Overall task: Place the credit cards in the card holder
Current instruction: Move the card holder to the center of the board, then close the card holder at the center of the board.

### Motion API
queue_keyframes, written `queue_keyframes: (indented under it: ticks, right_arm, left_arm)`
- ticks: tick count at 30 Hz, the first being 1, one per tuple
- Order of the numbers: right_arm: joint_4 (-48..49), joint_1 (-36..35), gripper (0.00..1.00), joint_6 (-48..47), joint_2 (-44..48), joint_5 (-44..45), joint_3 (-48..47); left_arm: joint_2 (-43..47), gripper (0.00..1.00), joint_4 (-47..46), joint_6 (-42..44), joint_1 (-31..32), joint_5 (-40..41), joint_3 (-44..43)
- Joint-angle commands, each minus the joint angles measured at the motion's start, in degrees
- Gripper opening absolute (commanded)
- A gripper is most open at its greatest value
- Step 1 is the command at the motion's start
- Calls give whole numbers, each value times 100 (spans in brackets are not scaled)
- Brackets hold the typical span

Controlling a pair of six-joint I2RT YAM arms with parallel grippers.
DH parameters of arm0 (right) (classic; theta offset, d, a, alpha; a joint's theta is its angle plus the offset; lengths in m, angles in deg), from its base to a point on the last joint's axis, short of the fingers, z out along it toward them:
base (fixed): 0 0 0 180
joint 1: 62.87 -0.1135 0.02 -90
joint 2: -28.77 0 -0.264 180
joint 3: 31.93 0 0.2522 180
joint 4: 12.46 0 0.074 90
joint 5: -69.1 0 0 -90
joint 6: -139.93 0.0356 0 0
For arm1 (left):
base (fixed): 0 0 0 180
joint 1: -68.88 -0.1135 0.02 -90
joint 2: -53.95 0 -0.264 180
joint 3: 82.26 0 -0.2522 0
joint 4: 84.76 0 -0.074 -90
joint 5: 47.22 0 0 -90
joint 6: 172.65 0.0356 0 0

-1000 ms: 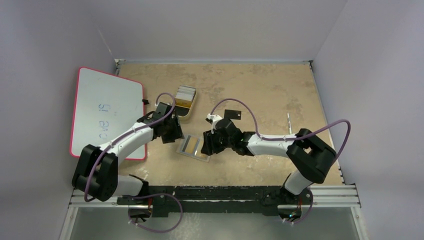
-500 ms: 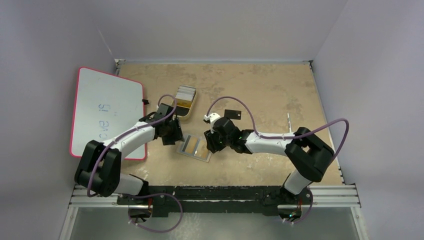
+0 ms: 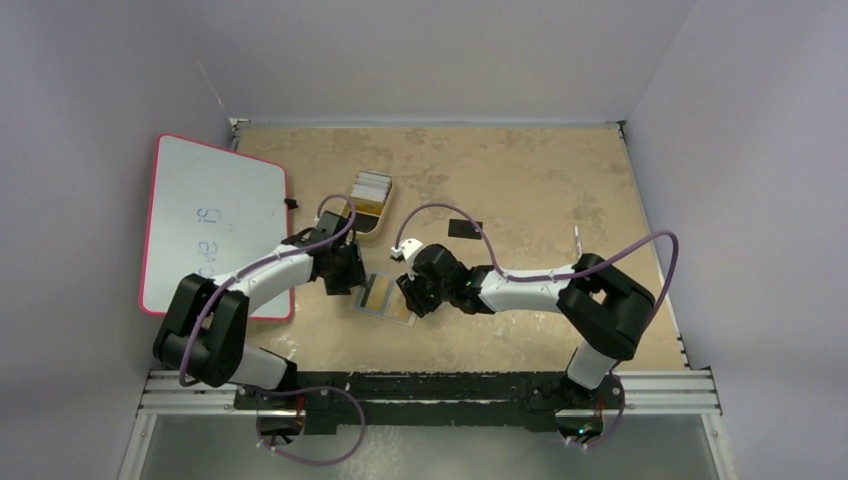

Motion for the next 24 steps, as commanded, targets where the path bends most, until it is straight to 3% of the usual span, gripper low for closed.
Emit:
queue_keyframes:
  ticks: [1,13,19,24]
  right_arm:
    - [-270,-98,44,-256,-25,103,-191]
    - [-719,-245,49,-500,-78,-390,-407]
    - [-611,-354,37,-526,-383,190,-459]
    - [-599,-476,21,-419,-494,940,-503]
  left_arm:
    - [-31,47,-195,-48,-34,-30,16]
    - [-356,42,-176,64,-39,23,-243]
    - [-509,41,-118,65,-45,23,-464]
    - [-499,41,-73,65,-89,22,-470]
